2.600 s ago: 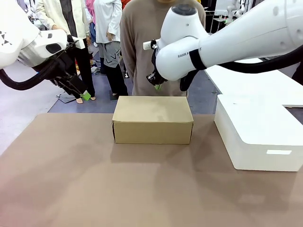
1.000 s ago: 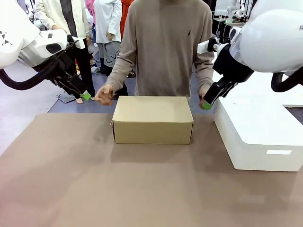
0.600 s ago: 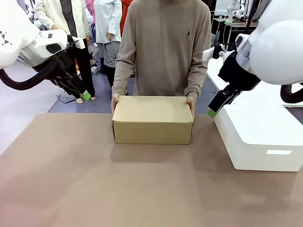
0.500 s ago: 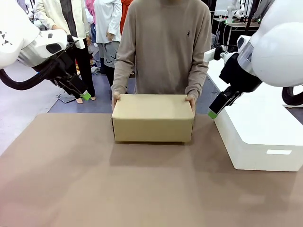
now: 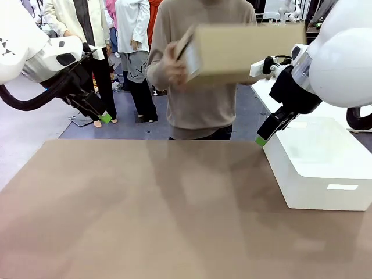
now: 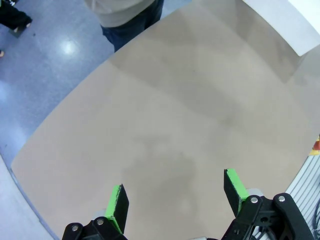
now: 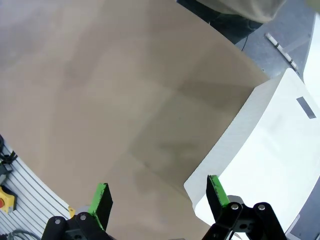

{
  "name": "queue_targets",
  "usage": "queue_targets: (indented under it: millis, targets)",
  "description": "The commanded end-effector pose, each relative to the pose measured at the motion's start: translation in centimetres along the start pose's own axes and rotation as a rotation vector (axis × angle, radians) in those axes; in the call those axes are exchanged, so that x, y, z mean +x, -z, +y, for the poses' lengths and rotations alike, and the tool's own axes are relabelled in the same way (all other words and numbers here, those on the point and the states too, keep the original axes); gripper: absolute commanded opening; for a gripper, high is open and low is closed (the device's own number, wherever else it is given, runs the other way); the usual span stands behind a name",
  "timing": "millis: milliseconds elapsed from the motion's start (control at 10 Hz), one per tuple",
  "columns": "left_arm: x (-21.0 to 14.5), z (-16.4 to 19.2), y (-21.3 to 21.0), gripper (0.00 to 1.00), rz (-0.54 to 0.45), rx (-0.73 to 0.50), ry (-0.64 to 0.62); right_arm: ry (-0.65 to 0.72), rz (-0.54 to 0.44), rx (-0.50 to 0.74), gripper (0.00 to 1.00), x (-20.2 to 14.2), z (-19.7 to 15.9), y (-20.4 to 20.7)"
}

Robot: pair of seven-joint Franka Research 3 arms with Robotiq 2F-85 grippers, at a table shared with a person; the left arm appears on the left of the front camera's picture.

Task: Pack the shoes into the box.
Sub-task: Press down on the lid of the Shoes Box.

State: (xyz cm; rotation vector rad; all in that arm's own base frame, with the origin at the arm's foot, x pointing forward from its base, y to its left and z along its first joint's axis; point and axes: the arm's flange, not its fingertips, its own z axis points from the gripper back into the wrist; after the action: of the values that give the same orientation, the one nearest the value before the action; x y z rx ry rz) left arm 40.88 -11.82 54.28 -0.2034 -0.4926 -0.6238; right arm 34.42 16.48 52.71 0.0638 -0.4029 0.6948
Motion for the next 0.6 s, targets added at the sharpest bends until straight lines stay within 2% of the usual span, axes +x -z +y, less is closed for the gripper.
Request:
queue_targets:
  millis: [0, 500]
  targets:
    - [0.11, 0.12, -0.12, 1.00, 0.003, 0.008, -0.010, -0.001, 0.002, -0.003, 1.00, 0.21, -0.05, -0.04]
    - [0.11, 0.12, -0.12, 1.00, 0.003, 0.008, -0.010, -0.001, 0.002, -0.003, 1.00, 0.21, -0.05, -0.04]
